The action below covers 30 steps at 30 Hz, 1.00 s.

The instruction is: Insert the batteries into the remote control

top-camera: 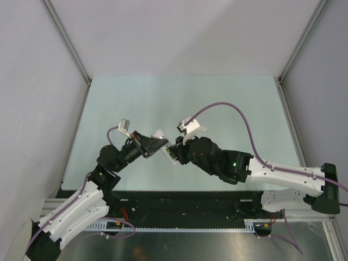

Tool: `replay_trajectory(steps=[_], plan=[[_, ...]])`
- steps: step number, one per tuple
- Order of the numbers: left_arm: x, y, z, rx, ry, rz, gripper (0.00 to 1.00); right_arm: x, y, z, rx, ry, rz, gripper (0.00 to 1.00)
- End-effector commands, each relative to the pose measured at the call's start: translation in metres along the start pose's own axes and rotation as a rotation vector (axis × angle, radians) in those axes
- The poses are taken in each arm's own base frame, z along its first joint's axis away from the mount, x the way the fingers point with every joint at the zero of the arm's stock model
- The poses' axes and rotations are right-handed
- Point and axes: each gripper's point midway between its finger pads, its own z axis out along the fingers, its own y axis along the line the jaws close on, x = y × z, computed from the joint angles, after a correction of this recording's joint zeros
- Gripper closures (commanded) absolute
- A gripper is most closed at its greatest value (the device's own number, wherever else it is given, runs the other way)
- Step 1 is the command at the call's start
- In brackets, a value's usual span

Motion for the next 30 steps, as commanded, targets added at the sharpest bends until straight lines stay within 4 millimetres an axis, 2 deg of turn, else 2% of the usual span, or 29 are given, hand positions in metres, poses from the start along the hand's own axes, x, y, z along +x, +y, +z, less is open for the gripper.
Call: replay_trajectory(steps=[1,10,22,27,30], plan=[[-0.016,-0.067,-0.009,0.234,-0.061,0.04,1.0,0.009,0.0,-0.001,0.015,0.049,-0.018,1.0],[-0.016,-0.063,-0.007,0.222,-0.06,0.038,1.0,-0.009,0.014,-0.01,-0.022,-0.015,0.01,1.0],[-0.013,-0.053,-0.003,0.199,-0.045,0.032,1.0,-0.043,0.017,-0.026,-0.068,-0.102,0.091,1.0],[-0.011,-0.042,0.001,0.169,-0.041,0.042,1.0,-0.051,0.014,-0.032,-0.071,-0.117,0.078,1.0],[-0.008,-0.027,0.007,0.126,-0.027,0.051,1.0,-0.056,0.012,-0.036,-0.078,-0.12,0.056,1.0]])
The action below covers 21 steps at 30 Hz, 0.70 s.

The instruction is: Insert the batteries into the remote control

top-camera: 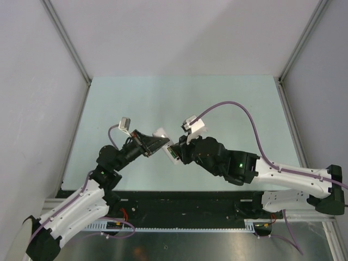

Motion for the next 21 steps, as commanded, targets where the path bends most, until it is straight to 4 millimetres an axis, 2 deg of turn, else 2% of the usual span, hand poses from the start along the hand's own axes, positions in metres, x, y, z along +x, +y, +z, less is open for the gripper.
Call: replay_trajectory(steps=[1,8,10,12,17,19,21], plan=[[-0.005,0.001,0.007,0.011,-0.019,0.031,1.0,-0.042,0.01,-0.021,-0.069,-0.08,0.033,1.0],[-0.001,0.036,0.013,-0.092,-0.01,0.059,1.0,-0.07,0.016,-0.041,-0.148,-0.157,0.072,1.0],[-0.001,0.043,0.014,-0.119,-0.01,0.057,1.0,-0.076,0.01,-0.043,-0.098,-0.187,0.04,1.0],[0.001,0.05,0.016,-0.14,0.004,0.043,1.0,-0.072,0.003,-0.039,-0.029,-0.162,-0.009,1.0],[0.002,0.051,0.017,-0.146,0.009,0.026,1.0,-0.063,-0.001,-0.029,-0.001,-0.129,-0.037,1.0],[0.003,0.045,0.018,-0.132,0.017,0.006,1.0,-0.054,0.001,-0.024,-0.016,-0.11,-0.034,1.0],[0.003,0.034,0.02,-0.095,0.027,-0.013,1.0,-0.055,0.008,-0.023,-0.036,-0.131,-0.039,1.0]])
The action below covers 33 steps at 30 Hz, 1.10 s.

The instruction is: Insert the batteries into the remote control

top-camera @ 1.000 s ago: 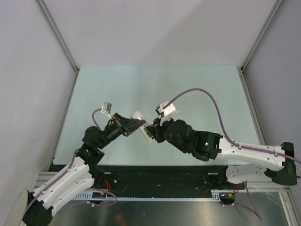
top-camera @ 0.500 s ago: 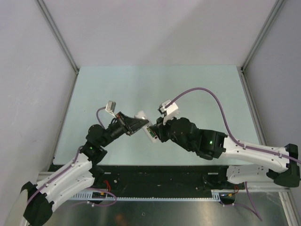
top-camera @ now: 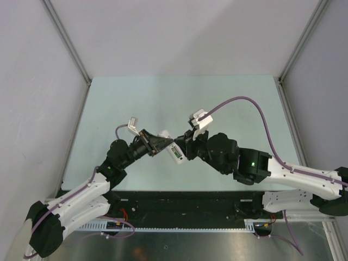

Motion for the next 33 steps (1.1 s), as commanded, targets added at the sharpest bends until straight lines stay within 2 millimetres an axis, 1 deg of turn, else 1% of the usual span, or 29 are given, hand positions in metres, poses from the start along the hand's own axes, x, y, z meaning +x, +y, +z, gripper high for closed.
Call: replay_trajectory(steps=[1,2,3,4,5,6,8,9,14,22,26,33], plan=[[-0.007,-0.032,-0.001,0.102,-0.003,-0.036,1.0,0.002,0.003,0.006,0.005,-0.027,-0.019,1.0],[-0.006,-0.042,-0.001,0.124,0.012,-0.043,1.0,0.004,0.003,0.007,0.01,-0.032,-0.037,1.0],[-0.007,-0.047,-0.001,0.138,0.018,-0.051,1.0,0.001,0.008,0.007,-0.004,-0.06,-0.033,1.0],[-0.007,-0.052,-0.001,0.149,0.026,-0.067,1.0,-0.001,0.007,0.007,0.009,-0.078,-0.033,1.0],[-0.007,-0.06,-0.002,0.166,0.034,-0.072,1.0,0.004,0.007,0.006,0.012,-0.088,-0.047,1.0],[-0.007,-0.063,-0.002,0.176,0.043,-0.079,1.0,-0.004,0.009,0.006,0.012,-0.133,-0.052,1.0],[-0.007,-0.07,-0.004,0.19,0.047,-0.099,1.0,-0.002,0.008,0.006,0.042,-0.16,-0.066,1.0],[-0.007,-0.073,-0.005,0.199,0.049,-0.103,1.0,-0.005,0.008,0.007,0.046,-0.186,-0.063,1.0],[-0.01,-0.086,-0.008,0.233,0.046,-0.112,1.0,0.002,0.002,0.007,0.09,-0.238,-0.072,1.0],[-0.012,-0.093,-0.008,0.252,0.054,-0.118,1.0,0.012,-0.003,0.007,0.1,-0.244,-0.083,1.0],[-0.012,-0.097,-0.009,0.263,0.053,-0.118,1.0,0.012,-0.005,0.008,0.097,-0.244,-0.088,1.0],[-0.014,-0.101,-0.011,0.277,0.045,-0.12,1.0,0.02,-0.003,0.011,0.072,-0.213,-0.101,1.0]])
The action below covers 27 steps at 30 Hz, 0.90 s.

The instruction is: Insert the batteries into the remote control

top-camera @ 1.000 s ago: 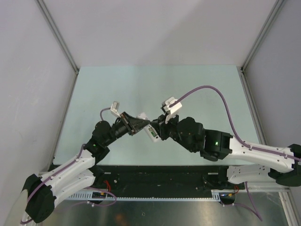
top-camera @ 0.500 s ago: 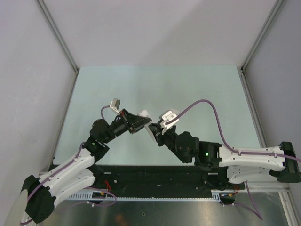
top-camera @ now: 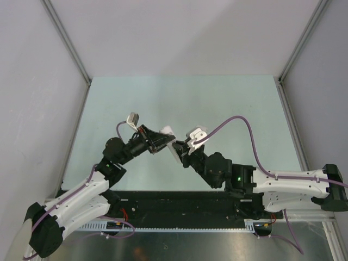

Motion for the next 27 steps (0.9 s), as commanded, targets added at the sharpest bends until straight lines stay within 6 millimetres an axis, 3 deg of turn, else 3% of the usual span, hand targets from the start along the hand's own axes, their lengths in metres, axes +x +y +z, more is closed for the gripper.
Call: replay_trajectory(steps=[1,9,11,18,21,27], plan=[[-0.0062,-0.0441,-0.0017,0.123,-0.012,0.029,1.0,-0.0152,-0.0018,-0.0019,-0.007,-0.04,0.039,1.0],[-0.0076,-0.0447,-0.0027,0.129,-0.024,0.032,1.0,-0.0067,-0.007,-0.005,-0.014,0.013,0.08,1.0],[-0.0075,-0.0444,-0.0028,0.129,-0.024,0.031,1.0,-0.0061,-0.0081,-0.0068,-0.013,0.019,0.085,0.94],[-0.0083,-0.0447,-0.0024,0.13,-0.027,0.037,1.0,-0.0096,-0.0074,-0.0089,-0.023,0.013,0.094,0.88],[-0.0082,-0.0435,-0.0021,0.127,-0.027,0.036,1.0,-0.0112,-0.0047,-0.0084,-0.03,0.017,0.099,0.79],[-0.008,-0.0436,-0.0027,0.128,-0.027,0.04,1.0,-0.0104,-0.0019,-0.0069,-0.035,0.026,0.095,0.73]])
